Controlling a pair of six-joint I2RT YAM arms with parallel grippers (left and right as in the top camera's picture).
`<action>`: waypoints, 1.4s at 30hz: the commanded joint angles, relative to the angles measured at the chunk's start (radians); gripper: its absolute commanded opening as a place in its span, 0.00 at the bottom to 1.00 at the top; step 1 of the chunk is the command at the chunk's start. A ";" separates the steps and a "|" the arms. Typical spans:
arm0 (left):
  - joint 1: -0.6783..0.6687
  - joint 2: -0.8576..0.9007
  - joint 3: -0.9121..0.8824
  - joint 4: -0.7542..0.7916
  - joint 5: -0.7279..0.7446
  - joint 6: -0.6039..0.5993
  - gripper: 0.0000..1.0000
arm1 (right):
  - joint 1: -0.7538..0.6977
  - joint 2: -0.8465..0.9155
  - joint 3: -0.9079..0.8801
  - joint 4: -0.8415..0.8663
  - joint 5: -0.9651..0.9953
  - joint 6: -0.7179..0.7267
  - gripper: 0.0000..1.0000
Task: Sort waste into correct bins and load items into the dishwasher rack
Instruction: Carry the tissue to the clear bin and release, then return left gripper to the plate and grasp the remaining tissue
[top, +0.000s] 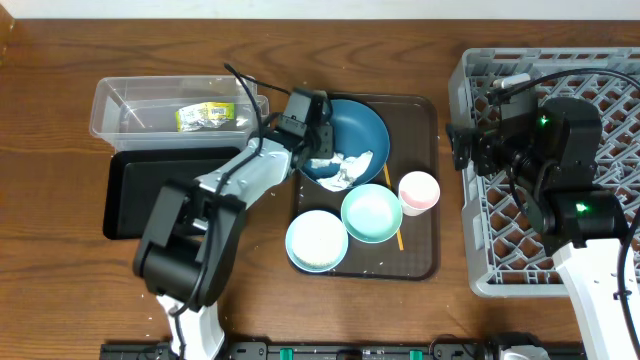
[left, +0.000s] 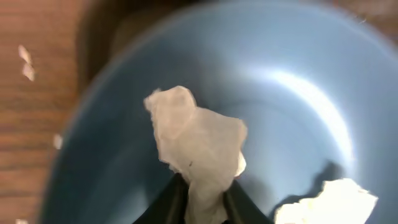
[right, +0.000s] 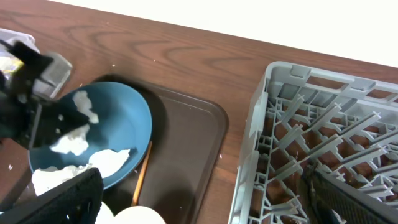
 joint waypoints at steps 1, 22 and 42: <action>0.036 -0.100 0.024 0.005 -0.020 0.010 0.19 | 0.019 0.002 0.017 -0.001 -0.011 -0.010 0.99; 0.389 -0.259 0.023 -0.055 -0.071 0.018 0.67 | 0.019 0.002 0.017 0.000 -0.011 -0.010 0.99; 0.034 -0.270 0.022 -0.237 -0.071 0.026 0.91 | 0.019 0.002 0.017 -0.008 -0.011 -0.010 0.99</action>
